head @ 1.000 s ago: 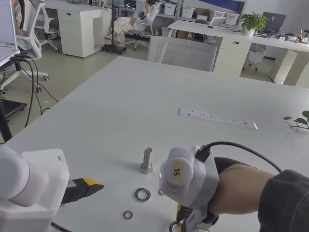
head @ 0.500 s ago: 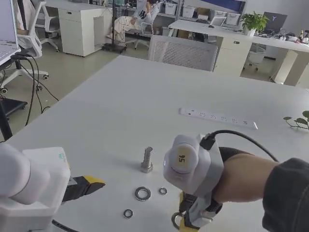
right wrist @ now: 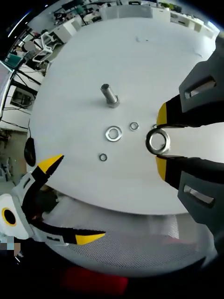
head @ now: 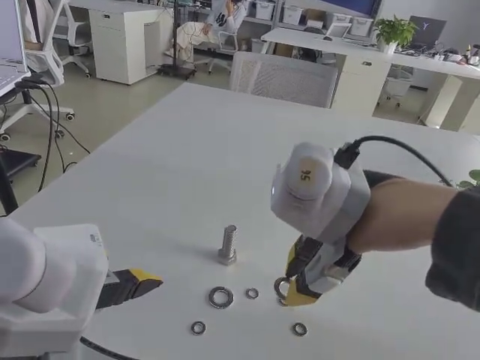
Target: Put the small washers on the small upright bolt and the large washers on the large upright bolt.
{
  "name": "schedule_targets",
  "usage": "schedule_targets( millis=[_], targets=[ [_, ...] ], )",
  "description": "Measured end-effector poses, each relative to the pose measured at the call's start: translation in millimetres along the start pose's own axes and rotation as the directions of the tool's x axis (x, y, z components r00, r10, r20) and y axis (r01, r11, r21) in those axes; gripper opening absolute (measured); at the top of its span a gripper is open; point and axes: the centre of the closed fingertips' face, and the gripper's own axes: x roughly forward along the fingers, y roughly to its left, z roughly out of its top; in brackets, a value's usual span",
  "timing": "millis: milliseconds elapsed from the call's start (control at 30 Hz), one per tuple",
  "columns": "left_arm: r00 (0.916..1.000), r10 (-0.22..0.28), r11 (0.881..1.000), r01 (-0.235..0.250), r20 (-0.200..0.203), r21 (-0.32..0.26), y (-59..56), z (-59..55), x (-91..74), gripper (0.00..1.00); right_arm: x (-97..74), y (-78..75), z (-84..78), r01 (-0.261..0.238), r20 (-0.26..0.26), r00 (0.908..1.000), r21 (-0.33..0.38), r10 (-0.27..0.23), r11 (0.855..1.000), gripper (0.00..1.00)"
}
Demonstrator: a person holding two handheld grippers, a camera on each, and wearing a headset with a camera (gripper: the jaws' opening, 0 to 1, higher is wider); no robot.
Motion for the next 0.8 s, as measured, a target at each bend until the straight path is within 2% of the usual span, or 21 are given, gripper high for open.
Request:
schedule_targets(
  millis=[333, 433, 567, 800],
  targets=[
    [1.0, 0.002, 1.0, -0.002, 0.0, -0.002, 0.8, -0.1, -0.3, 0.93, -22.4, -24.5, 15.2, 0.025, -0.011, 0.9996, -0.052, -0.026, 0.998, 0.24],
    [1.0, 0.004, 1.0, -0.004, -0.001, -0.002, 1.5, -0.1, -0.1, 0.93, -28.2, -33.6, 24.2, 0.034, -0.005, 0.9994, -0.071, -0.035, 0.997, 0.24],
    [1.0, 0.005, 1.0, -0.005, -0.003, -0.002, 2.0, -0.4, 0.4, 0.93, -30.3, -48.6, 34.6, 0.048, -0.003, 0.9988, -0.093, -0.048, 0.994, 0.24],
    [1.0, 0.008, 1.0, -0.008, -0.004, -0.007, 4.0, -0.3, 1.1, 0.93, -32.7, -62.3, 50.9, 0.058, -0.006, 0.9982, -0.133, -0.06, 0.989, 0.24]
  ],
)
